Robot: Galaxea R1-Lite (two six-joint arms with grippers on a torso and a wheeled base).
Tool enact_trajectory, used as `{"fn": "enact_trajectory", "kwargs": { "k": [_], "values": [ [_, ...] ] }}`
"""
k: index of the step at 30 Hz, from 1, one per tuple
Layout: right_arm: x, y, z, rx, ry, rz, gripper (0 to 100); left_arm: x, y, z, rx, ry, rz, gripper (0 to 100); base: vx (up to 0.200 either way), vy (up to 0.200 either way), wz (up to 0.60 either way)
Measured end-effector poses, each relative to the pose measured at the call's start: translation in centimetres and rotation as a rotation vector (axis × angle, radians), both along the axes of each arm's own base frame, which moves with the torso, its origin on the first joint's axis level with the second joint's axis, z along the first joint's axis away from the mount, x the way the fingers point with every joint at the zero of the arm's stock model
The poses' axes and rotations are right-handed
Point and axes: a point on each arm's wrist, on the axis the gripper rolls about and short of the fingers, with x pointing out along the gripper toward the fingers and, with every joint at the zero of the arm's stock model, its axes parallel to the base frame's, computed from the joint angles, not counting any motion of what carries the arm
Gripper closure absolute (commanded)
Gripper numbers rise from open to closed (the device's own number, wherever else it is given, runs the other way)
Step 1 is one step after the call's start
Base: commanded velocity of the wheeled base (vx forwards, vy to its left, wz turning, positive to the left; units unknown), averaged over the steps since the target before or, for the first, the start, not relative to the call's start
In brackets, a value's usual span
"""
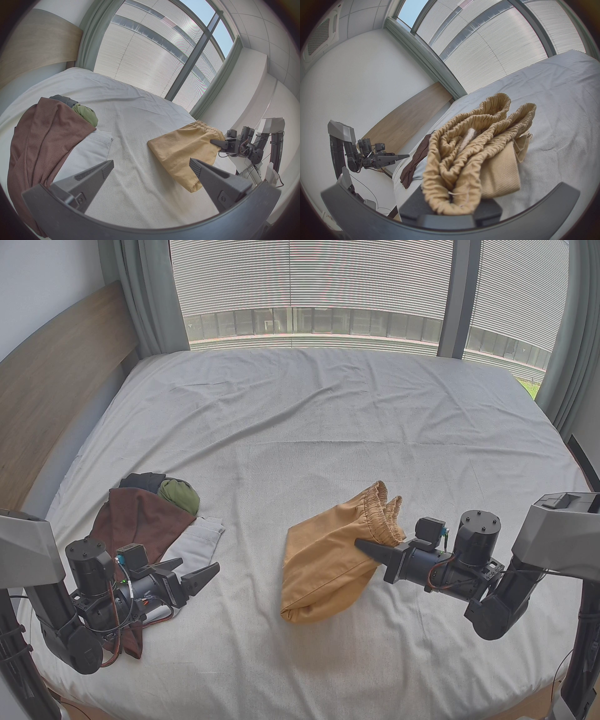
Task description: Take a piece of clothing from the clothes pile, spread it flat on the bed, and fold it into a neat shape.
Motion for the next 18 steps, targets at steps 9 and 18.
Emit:
{"fn": "enact_trajectory", "kwargs": {
  "k": [9, 18],
  "values": [
    [2.1, 1.1, 2.7, 0.023, -0.011, 0.001, 100, 0.0, 0.0, 0.0, 0.0, 0.001, -0.001, 0, 0.0, 0.0, 0.0],
    [4.6, 2.0, 5.9, 0.047, -0.042, -0.011, 100, -0.1, 0.0, -0.1, -0.002, 0.006, -0.003, 0, 0.0, 0.0, 0.0]
  ]
}}
